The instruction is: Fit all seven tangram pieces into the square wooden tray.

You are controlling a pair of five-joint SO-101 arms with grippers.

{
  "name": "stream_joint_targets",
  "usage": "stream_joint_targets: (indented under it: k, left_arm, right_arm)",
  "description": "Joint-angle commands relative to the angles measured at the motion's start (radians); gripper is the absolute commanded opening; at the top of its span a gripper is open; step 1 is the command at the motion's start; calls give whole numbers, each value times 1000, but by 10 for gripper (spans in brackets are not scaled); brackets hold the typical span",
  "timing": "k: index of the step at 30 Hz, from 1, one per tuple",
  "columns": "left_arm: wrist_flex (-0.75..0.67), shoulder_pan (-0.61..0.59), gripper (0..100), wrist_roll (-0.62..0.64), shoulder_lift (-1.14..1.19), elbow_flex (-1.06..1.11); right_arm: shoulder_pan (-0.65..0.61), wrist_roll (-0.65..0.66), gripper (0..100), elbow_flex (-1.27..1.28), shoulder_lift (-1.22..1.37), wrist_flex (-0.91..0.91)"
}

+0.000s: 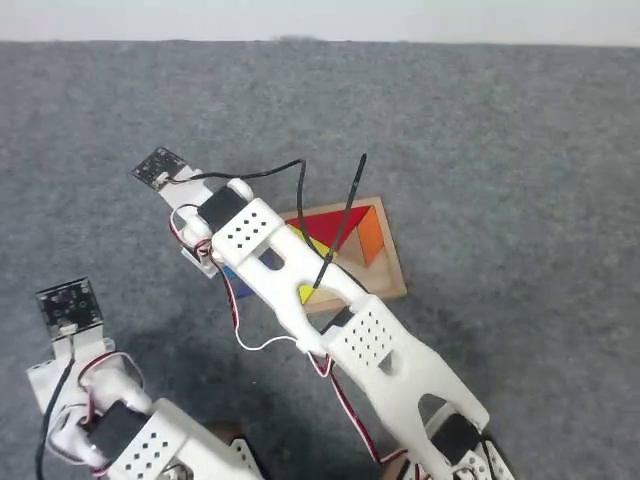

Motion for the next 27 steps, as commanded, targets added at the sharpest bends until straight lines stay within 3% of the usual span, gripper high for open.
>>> stream_joint_targets:
  k: [1,12,27]
  left_arm:
    - [9,5,149,-8,-11,-8]
    - [11,6,149,-8,-11,-8]
    - [11,2,149,-8,-11,-8]
  right_arm:
    - [8,-11,221,-95,-15,45]
    - [68,222,222,-212,-5,183]
    - [-7,222,222,-175,-4,150]
